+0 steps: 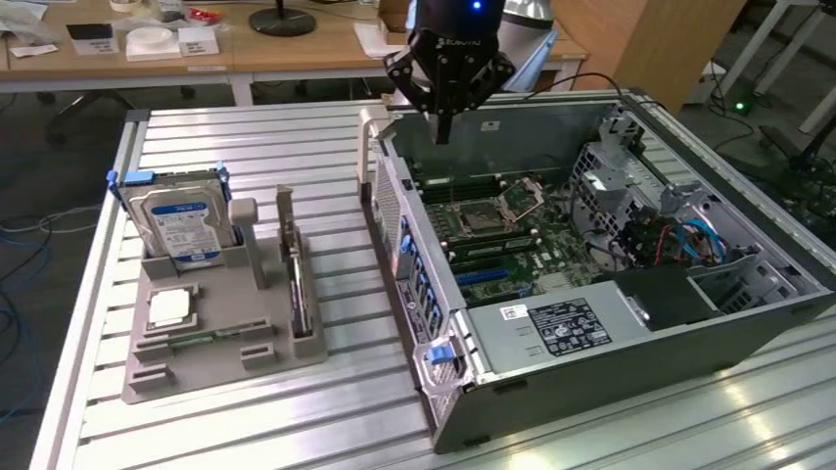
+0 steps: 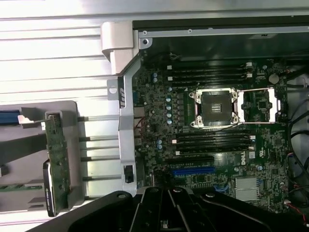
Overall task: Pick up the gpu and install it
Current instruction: 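Reach for the gpu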
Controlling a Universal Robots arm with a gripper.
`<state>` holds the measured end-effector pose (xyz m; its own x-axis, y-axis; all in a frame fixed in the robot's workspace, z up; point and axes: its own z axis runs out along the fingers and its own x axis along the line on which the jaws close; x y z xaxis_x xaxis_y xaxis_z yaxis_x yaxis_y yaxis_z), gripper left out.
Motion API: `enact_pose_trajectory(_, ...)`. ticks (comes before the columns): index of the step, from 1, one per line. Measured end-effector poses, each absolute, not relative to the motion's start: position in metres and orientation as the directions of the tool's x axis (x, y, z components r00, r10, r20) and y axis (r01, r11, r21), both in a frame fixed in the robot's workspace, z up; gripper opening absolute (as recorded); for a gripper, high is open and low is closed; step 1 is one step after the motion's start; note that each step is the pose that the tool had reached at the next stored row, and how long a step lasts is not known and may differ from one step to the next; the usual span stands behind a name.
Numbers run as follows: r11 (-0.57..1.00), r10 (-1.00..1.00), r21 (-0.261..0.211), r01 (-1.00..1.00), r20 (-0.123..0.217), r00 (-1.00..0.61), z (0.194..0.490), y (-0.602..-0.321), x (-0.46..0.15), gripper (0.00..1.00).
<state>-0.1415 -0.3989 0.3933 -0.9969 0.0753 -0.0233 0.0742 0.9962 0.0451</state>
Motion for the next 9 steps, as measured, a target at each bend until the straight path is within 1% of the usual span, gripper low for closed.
enact_pose_trajectory(9,0.996,0.075,0.045,0.074,-0.023,-0.997,0.393,-0.399,-0.155,0.11)
